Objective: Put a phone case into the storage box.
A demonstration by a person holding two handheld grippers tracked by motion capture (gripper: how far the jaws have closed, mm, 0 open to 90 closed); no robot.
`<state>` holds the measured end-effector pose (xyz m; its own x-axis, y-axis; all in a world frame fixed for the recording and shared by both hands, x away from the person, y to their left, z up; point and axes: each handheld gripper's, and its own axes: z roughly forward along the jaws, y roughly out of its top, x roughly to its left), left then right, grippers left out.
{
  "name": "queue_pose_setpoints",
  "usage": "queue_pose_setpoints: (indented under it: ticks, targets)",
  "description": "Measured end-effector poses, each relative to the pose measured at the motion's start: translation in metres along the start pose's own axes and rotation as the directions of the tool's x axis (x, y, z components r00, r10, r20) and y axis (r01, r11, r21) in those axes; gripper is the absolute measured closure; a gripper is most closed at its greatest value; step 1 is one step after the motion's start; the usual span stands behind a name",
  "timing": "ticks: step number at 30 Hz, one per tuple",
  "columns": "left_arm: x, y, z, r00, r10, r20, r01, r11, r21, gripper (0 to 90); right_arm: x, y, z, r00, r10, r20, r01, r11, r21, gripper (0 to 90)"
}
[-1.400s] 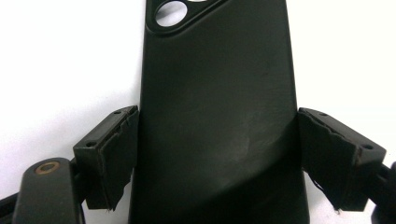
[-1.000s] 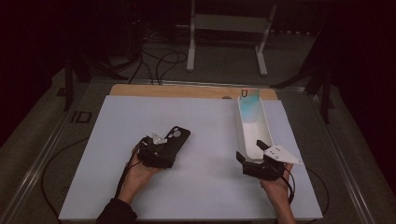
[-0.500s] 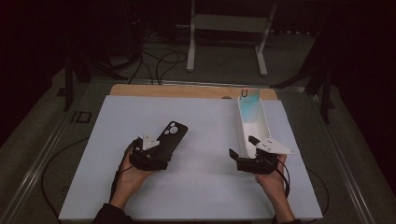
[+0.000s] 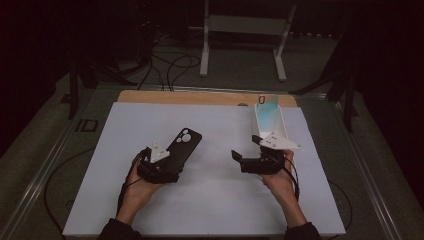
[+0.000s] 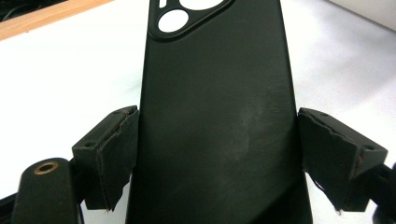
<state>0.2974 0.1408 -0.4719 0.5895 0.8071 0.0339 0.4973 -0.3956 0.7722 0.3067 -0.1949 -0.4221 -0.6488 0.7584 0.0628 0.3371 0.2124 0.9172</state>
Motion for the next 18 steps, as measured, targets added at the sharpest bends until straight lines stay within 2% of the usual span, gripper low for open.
queue_pose_setpoints:
  ticks: [5, 9, 14, 18]
  targets:
    - [-0.002, 0.002, -0.003, 0.9999, 0.01, 0.006, -0.01, 0.9998, -0.02, 16.2, 0.003, 0.01, 0.009, 0.9998, -0.005, -0.017, 0.005, 1.0, 0.015, 9.3]
    - [-0.004, 0.006, -0.008, 0.9997, 0.021, 0.012, -0.02, 0.9987, -0.046, 16.2, 0.007, 0.021, 0.02, 0.9988, 0.004, -0.048, -0.002, 0.999, 0.032, 9.3]
    - [-0.01, 0.012, -0.015, 0.9986, 0.048, 0.02, -0.047, 0.9957, -0.081, 16.2, 0.012, 0.026, 0.029, 0.9978, 0.001, -0.066, 0.003, 0.998, 0.059, 9.4]
    - [-0.015, 0.02, -0.018, 0.9971, 0.072, 0.026, -0.069, 0.9924, -0.102, 16.1, 0.015, 0.03, 0.039, 0.9951, 0.02, -0.096, -0.012, 0.997, 0.078, 9.4]
